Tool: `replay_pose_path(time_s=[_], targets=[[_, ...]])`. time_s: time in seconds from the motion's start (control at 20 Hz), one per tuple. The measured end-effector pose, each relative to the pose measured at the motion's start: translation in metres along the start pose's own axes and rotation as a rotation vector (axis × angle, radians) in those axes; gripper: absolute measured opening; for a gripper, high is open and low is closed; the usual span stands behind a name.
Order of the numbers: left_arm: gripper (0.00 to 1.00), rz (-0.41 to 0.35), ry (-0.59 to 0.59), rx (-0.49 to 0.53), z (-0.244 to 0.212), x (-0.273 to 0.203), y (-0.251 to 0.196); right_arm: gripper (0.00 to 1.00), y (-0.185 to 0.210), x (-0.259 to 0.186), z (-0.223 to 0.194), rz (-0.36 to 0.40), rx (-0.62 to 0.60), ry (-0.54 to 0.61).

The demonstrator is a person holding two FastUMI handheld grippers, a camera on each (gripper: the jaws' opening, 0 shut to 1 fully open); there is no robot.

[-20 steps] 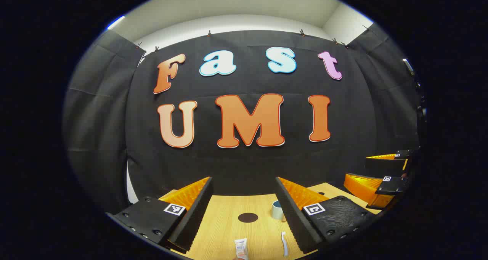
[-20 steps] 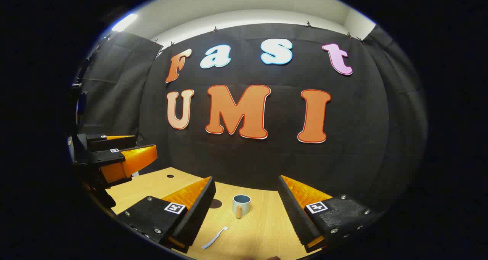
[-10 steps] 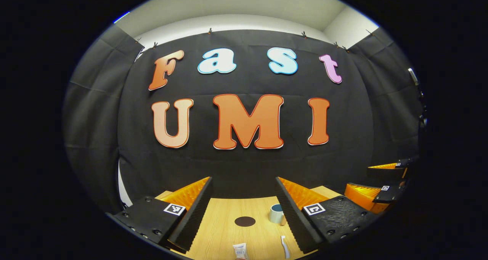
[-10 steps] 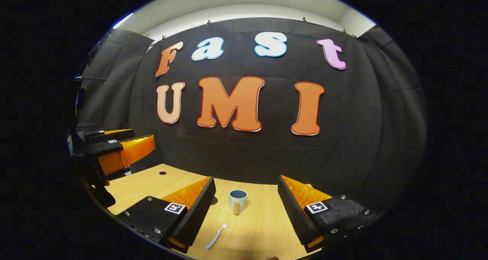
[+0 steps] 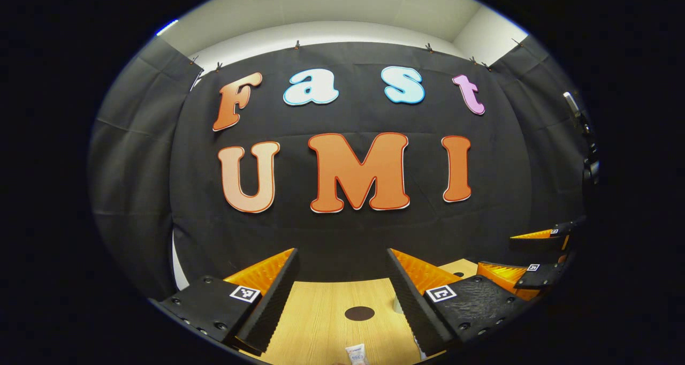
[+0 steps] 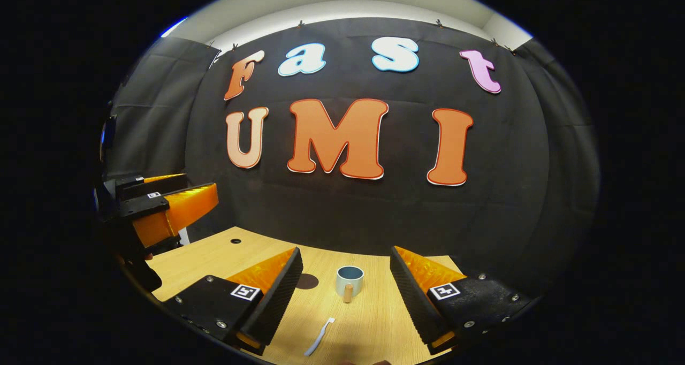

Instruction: Put the toothbrush and toothpaste on the desktop into the cup, then pick up the cup and place it on the coaster on the desktop.

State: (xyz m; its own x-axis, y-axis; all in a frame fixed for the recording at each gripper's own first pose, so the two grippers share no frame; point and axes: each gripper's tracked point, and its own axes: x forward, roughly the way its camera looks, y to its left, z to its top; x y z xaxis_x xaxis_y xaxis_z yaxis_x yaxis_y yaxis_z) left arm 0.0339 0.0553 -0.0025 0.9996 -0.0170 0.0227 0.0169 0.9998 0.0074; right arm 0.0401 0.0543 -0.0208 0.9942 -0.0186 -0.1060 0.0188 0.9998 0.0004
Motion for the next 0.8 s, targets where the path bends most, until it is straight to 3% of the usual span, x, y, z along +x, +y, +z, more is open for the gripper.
replay_pose_path(time_s=[0.45,0.8], targets=[[0.96,0.037,-0.017,0.028,0.003,0.009,0.023,0.99,0.011,0.030,-0.022,0.017,-0.005,0.086],[0.96,0.072,0.007,0.037,-0.011,0.019,0.039,0.99,0.034,0.051,-0.084,0.076,-0.027,0.305]])
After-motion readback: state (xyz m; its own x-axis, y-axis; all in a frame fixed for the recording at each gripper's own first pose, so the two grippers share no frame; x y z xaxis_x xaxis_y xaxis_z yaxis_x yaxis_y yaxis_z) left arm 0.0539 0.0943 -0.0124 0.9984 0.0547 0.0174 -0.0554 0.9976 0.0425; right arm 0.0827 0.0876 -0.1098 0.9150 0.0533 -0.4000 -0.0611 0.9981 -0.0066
